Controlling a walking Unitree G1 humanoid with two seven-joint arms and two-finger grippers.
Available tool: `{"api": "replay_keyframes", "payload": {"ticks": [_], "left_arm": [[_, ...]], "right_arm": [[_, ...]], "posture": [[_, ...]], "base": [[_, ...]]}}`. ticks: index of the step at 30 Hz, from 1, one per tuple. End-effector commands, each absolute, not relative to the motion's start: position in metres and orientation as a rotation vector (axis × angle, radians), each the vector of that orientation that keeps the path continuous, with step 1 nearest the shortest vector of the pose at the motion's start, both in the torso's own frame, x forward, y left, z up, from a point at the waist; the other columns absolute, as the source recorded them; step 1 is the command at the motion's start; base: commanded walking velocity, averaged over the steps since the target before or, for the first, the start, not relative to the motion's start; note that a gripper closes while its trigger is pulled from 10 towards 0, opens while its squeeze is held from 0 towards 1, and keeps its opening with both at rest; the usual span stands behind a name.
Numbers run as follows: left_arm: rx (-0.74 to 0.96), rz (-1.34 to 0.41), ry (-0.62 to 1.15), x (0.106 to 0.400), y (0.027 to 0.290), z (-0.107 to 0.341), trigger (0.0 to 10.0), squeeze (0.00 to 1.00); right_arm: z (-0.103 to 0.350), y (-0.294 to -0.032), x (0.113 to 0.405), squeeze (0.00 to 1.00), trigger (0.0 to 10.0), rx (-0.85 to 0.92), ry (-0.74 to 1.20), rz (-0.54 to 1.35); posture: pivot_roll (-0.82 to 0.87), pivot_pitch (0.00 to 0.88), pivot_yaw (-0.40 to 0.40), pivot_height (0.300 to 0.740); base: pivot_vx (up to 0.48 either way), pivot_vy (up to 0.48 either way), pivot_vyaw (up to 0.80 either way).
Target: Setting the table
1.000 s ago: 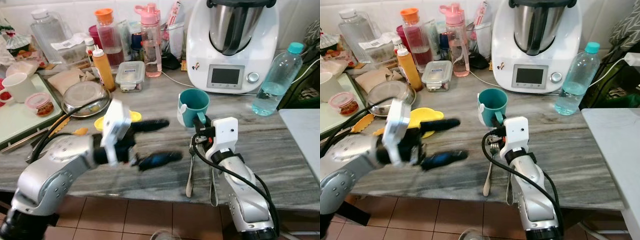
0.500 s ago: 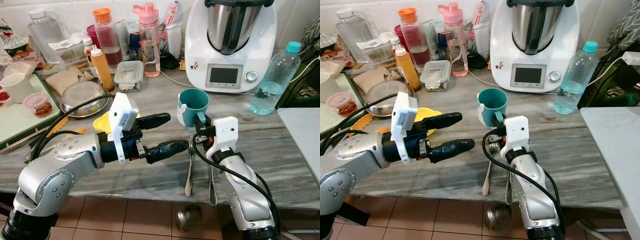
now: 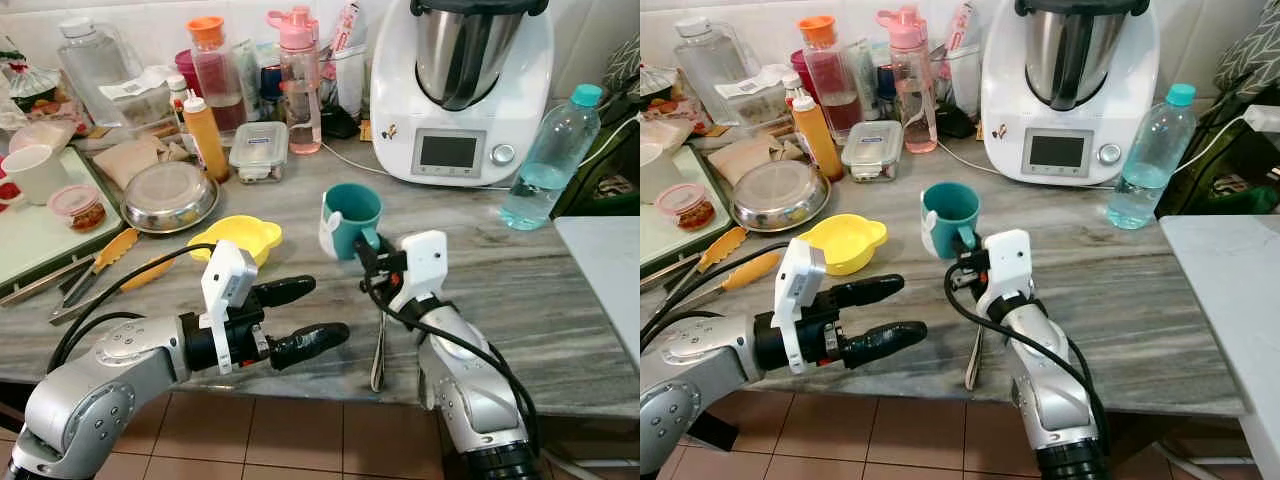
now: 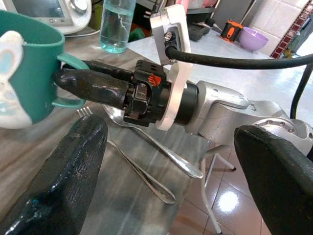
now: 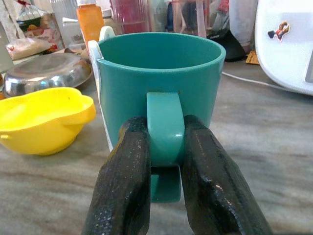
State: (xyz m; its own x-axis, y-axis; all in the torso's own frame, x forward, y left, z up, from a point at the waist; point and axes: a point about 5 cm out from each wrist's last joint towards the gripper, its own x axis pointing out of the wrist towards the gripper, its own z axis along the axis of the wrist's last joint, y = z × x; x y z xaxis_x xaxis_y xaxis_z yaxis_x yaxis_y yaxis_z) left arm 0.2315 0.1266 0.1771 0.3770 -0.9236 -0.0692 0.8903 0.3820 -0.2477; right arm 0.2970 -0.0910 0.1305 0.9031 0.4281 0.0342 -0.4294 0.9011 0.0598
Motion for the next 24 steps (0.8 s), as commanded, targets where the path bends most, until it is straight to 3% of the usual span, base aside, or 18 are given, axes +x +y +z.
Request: {"api": "replay_keyframes", "payload": {"ticks": [1, 9, 10, 12, 13, 14, 15, 24], "left_arm": [[-0.161, -1.143, 0.219, 0.2323, 0.1339, 0.1723, 10.0, 0.00], [-0.160, -1.143, 0.222, 0.2330, 0.1366, 0.1648, 10.0, 0.00], [-0.159, -1.142, 0.222, 0.2331, 0.1367, 0.1645, 10.0, 0.00], [-0.158, -1.142, 0.222, 0.2332, 0.1368, 0.1643, 10.0, 0.00], [-0.157, -1.142, 0.220, 0.2333, 0.1369, 0.1642, 10.0, 0.00], [-0.157, -1.142, 0.220, 0.2333, 0.1369, 0.1642, 10.0, 0.00], [-0.157, -1.145, 0.219, 0.2331, 0.1368, 0.1643, 10.0, 0.00], [-0.151, -1.160, 0.220, 0.2312, 0.1348, 0.1675, 10.0, 0.00]], "right_arm": [[0.1298, -0.0888, 0.2984, 0.00, 10.0, 0.080, -0.018, 0.448], [0.1260, -0.0895, 0.3022, 0.00, 10.0, 0.070, -0.007, 0.444], [0.1254, -0.0900, 0.3026, 0.24, 10.0, 0.069, -0.005, 0.441], [0.1249, -0.0904, 0.3029, 0.24, 10.0, 0.068, -0.004, 0.440], [0.1239, -0.0907, 0.3032, 0.82, 10.0, 0.068, -0.002, 0.438], [0.1239, -0.0907, 0.3032, 0.82, 10.0, 0.068, -0.002, 0.438], [0.1229, -0.0909, 0.3032, 1.00, 10.0, 0.068, 0.000, 0.436], [0.1226, -0.0924, 0.3045, 1.00, 10.0, 0.063, -0.008, 0.426]], "posture": [[-0.05, 0.043, 0.059, 0.740], [-0.05, 0.046, 0.060, 0.740], [-0.05, 0.046, 0.060, 0.740], [-0.05, 0.046, 0.060, 0.740], [-0.05, 0.047, 0.062, 0.740], [-0.05, 0.047, 0.062, 0.740], [-0.05, 0.047, 0.062, 0.740], [-0.05, 0.049, 0.068, 0.740]], "base": [[0.000, 0.000, 0.00], [0.000, 0.000, 0.00], [0.000, 0.000, 0.00], [0.000, 0.000, 0.00], [0.000, 0.000, 0.00], [0.000, 0.000, 0.00], [0.000, 0.000, 0.00], [0.000, 0.000, 0.00]]}}
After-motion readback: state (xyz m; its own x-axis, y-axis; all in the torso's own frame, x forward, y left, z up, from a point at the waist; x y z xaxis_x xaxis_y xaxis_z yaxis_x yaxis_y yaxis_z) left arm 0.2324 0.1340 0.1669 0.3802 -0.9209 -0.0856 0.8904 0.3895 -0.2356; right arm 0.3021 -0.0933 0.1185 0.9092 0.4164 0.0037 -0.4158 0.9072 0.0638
